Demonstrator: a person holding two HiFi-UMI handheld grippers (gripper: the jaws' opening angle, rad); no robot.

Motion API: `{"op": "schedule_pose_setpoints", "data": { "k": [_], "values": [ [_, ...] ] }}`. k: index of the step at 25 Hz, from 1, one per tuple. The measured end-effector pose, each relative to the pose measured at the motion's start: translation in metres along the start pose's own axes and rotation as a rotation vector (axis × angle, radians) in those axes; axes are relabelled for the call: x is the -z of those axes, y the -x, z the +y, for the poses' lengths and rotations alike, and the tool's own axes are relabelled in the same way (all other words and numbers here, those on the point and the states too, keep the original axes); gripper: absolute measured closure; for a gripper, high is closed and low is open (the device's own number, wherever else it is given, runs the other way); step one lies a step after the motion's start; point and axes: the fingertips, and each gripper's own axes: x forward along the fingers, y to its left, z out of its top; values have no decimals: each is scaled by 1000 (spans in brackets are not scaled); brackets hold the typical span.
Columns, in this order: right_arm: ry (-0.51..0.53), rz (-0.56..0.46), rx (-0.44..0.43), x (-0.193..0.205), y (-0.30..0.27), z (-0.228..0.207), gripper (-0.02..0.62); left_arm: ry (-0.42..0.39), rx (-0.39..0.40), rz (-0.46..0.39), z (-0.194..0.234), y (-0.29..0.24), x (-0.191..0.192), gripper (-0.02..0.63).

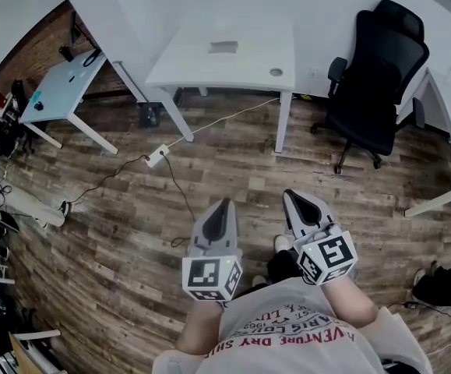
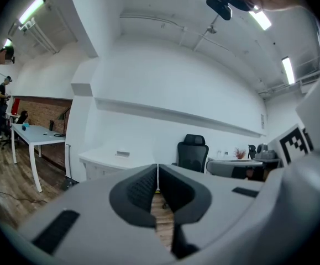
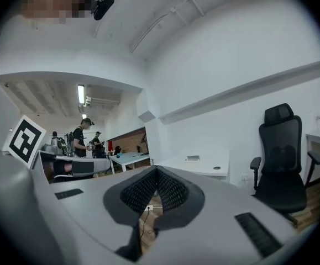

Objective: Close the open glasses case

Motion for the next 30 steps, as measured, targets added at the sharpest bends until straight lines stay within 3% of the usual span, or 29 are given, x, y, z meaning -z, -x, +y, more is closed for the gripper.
{"op": "schedule_pose_setpoints", "data": {
  "k": [6, 14, 19, 30],
  "values": [
    [15, -15, 42, -18, -39, -67, 583, 9, -15, 1, 2, -67, -10, 601],
    [39, 1, -22, -45, -92, -151, 583, 22, -81, -26, 2, -159, -33, 601],
    [22, 45, -35, -36, -122, -180, 583, 46, -96, 17, 15, -198, -25, 601],
    [38, 56, -18, -42, -258, -207, 583, 42, -65, 21, 111, -303, -43, 601]
  ]
}}
